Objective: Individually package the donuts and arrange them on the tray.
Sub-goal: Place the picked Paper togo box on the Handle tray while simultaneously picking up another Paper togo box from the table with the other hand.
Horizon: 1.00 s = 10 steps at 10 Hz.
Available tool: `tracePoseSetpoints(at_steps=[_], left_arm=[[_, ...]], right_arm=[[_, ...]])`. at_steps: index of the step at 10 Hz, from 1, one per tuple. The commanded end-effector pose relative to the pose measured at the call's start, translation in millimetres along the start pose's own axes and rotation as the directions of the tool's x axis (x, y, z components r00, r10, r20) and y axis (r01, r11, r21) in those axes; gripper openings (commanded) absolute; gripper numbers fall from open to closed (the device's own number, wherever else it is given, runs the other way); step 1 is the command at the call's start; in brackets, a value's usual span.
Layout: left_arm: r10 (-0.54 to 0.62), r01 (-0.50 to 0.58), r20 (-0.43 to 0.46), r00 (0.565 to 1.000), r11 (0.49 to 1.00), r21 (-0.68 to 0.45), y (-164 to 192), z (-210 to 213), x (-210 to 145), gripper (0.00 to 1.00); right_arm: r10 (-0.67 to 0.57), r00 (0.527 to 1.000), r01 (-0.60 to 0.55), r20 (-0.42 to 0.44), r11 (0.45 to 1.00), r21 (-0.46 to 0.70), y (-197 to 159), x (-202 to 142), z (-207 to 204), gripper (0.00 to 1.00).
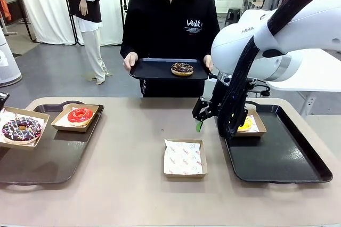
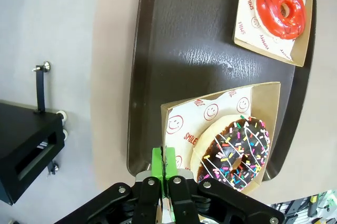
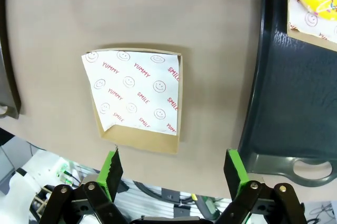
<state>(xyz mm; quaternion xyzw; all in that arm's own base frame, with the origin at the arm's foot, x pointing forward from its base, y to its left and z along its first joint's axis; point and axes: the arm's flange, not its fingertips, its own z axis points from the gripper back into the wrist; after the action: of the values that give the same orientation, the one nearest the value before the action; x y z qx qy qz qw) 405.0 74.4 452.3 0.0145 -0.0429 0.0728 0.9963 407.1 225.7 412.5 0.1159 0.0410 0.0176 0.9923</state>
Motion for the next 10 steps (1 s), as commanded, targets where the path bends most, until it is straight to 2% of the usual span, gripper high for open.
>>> tracePoseSetpoints(at_steps=[1, 3, 5, 7, 10], left_arm=[[-0.013, 0.013, 0.002, 1.0, 1.0, 0.0, 1, 3, -1, 0.01], [0.026, -0.026, 0.015, 1.0, 1.0, -0.012, -2, -6, 2, 0.01], [0.028, -0.027, 0.038, 0.999, 0.999, -0.027, -7, -13, 3, 0.01], [0.039, -0.038, 0.049, 0.998, 0.999, -0.02, -14, -21, 5, 0.01], [0.039, -0.038, 0.053, 0.998, 0.999, -0.018, -25, -36, 11, 0.01]], right_arm=[[0.0, 1.0, 0.0, 0.0, 1.0, 0.0, 0, 0, 0, 1.0], [-0.076, 0.996, 0.078, 0.04, 0.996, -0.052, 12, -3, -11, 1.0], [-0.098, 0.992, 0.107, 0.078, 0.986, -0.124, 24, -6, -25, 1.0], [-0.066, 0.994, 0.081, 0.091, 0.981, -0.175, 30, -6, -41, 1.0], [0.002, 0.996, 0.015, 0.092, 0.982, -0.186, 32, -6, -61, 1.0]])
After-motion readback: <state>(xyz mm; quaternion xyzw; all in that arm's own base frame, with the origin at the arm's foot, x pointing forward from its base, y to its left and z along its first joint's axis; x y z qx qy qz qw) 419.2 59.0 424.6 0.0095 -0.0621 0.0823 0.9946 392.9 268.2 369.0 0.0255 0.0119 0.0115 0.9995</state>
